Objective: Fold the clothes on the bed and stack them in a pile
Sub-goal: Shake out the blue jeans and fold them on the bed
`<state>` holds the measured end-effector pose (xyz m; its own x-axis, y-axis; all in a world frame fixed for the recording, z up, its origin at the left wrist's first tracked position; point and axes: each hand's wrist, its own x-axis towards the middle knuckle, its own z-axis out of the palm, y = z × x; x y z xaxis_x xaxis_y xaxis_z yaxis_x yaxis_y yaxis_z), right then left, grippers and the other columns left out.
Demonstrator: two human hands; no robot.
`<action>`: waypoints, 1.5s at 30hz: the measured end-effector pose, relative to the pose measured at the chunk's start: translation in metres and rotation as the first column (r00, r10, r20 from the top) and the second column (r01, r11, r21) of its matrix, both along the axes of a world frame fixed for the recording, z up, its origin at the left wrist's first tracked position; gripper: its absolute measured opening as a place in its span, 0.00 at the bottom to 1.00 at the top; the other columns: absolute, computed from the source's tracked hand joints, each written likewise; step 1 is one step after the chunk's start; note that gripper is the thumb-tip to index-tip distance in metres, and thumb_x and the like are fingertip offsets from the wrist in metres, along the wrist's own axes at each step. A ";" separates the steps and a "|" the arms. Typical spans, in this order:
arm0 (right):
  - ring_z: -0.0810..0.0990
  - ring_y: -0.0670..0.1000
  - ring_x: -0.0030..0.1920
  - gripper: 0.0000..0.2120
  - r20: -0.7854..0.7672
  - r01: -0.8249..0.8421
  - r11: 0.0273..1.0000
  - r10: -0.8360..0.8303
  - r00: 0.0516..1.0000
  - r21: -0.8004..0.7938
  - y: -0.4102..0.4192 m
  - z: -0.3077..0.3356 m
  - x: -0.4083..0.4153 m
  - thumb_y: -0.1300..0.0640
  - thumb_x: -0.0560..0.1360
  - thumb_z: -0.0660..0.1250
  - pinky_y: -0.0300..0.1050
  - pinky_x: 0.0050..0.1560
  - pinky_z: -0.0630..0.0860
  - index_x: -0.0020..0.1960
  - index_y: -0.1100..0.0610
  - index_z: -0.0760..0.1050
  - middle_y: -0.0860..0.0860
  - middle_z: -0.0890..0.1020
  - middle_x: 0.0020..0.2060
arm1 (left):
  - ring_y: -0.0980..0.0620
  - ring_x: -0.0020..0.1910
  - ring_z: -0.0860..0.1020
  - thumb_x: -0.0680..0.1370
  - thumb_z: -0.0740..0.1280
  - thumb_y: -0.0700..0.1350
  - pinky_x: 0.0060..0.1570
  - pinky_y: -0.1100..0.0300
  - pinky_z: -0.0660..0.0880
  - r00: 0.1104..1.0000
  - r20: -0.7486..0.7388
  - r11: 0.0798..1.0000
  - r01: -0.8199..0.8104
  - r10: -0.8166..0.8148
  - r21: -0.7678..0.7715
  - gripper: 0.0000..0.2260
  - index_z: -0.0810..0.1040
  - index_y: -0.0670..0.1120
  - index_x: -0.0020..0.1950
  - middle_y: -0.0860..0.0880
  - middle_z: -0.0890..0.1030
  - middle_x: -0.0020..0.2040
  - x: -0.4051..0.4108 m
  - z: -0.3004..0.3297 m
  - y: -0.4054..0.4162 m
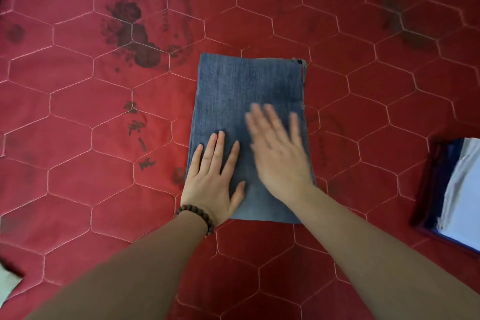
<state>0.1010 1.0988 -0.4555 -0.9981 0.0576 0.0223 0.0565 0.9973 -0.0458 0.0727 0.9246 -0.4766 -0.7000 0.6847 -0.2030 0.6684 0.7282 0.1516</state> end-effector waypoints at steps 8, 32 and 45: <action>0.42 0.51 0.79 0.27 0.230 -0.106 0.983 0.070 0.971 0.149 0.039 -0.014 -0.115 0.39 0.81 0.35 0.65 0.73 0.34 0.78 0.44 0.40 0.46 0.45 0.78 | 0.43 0.79 0.48 0.77 0.55 0.61 0.75 0.42 0.49 0.999 -0.029 0.999 0.014 -0.013 0.044 0.35 0.57 0.44 0.79 0.39 0.51 0.79 -0.001 -0.003 -0.001; 0.76 0.65 0.57 0.33 0.185 0.800 0.600 -0.785 0.592 -0.013 0.083 0.004 0.054 0.38 0.80 0.54 0.60 0.58 0.70 0.73 0.62 0.64 0.65 0.78 0.57 | 0.44 0.78 0.38 0.81 0.43 0.58 0.75 0.43 0.40 1.000 0.001 0.993 -0.016 0.017 -0.116 0.28 0.43 0.50 0.79 0.41 0.39 0.79 -0.013 0.022 0.015; 0.64 0.59 0.70 0.31 0.200 0.916 0.400 -0.899 0.389 0.017 0.049 0.000 0.142 0.44 0.83 0.48 0.59 0.66 0.61 0.79 0.61 0.47 0.59 0.64 0.73 | 0.43 0.78 0.37 0.78 0.42 0.67 0.76 0.45 0.48 1.000 -0.006 0.997 0.022 -0.022 -0.069 0.36 0.41 0.46 0.79 0.39 0.38 0.78 0.021 0.002 0.029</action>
<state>0.2425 1.1483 -0.4556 -0.3372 0.9247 -0.1769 0.9404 0.3397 -0.0167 0.0941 0.9538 -0.4742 -0.6863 0.6847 -0.2456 0.6854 0.7217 0.0968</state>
